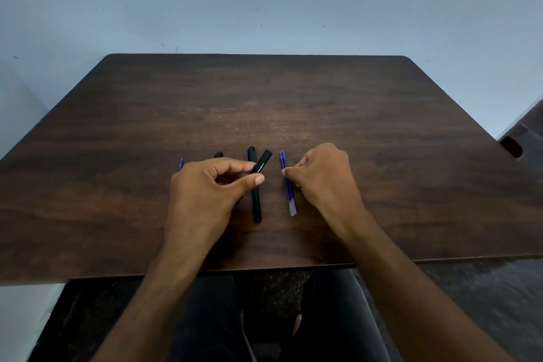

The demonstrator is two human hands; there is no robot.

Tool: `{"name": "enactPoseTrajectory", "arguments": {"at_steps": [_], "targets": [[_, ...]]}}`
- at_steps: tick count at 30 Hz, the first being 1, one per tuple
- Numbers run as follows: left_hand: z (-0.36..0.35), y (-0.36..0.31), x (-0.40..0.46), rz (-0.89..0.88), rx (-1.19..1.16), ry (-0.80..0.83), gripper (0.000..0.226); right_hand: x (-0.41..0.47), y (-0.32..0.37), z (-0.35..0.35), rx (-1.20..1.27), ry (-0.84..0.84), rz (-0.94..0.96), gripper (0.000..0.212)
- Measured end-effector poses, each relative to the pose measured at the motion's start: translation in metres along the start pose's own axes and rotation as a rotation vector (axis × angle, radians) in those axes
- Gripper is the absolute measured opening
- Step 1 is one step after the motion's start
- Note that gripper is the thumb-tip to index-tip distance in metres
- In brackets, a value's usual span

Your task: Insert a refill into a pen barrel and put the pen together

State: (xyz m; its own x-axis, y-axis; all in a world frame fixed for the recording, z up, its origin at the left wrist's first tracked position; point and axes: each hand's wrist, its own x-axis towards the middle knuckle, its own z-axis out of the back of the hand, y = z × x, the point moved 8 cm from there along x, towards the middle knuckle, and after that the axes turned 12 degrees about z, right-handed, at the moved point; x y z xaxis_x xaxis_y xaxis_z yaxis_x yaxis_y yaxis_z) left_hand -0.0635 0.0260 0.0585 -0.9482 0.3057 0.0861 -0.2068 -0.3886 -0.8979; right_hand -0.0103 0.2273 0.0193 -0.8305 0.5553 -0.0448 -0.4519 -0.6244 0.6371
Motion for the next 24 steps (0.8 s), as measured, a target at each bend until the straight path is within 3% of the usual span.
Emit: {"name": "enactPoseTrajectory", "arguments": {"at_steps": [5, 10, 14, 24], "targets": [[-0.003, 0.001, 0.002, 0.012, 0.035, 0.033, 0.025, 0.008, -0.006, -0.004, -0.104, 0.007, -0.056, 0.032], [-0.002, 0.005, 0.004, 0.02, 0.038, 0.03, 0.023, 0.004, -0.001, -0.002, -0.054, -0.05, 0.06, 0.025], [0.0, 0.006, 0.002, 0.004, 0.017, 0.001, 0.022, 0.01, 0.001, 0.0, -0.12, -0.01, -0.056, 0.033], [0.0, 0.009, -0.001, 0.007, 0.035, 0.02, 0.023, 0.015, 0.021, -0.009, -0.352, 0.025, 0.006, 0.047]]}}
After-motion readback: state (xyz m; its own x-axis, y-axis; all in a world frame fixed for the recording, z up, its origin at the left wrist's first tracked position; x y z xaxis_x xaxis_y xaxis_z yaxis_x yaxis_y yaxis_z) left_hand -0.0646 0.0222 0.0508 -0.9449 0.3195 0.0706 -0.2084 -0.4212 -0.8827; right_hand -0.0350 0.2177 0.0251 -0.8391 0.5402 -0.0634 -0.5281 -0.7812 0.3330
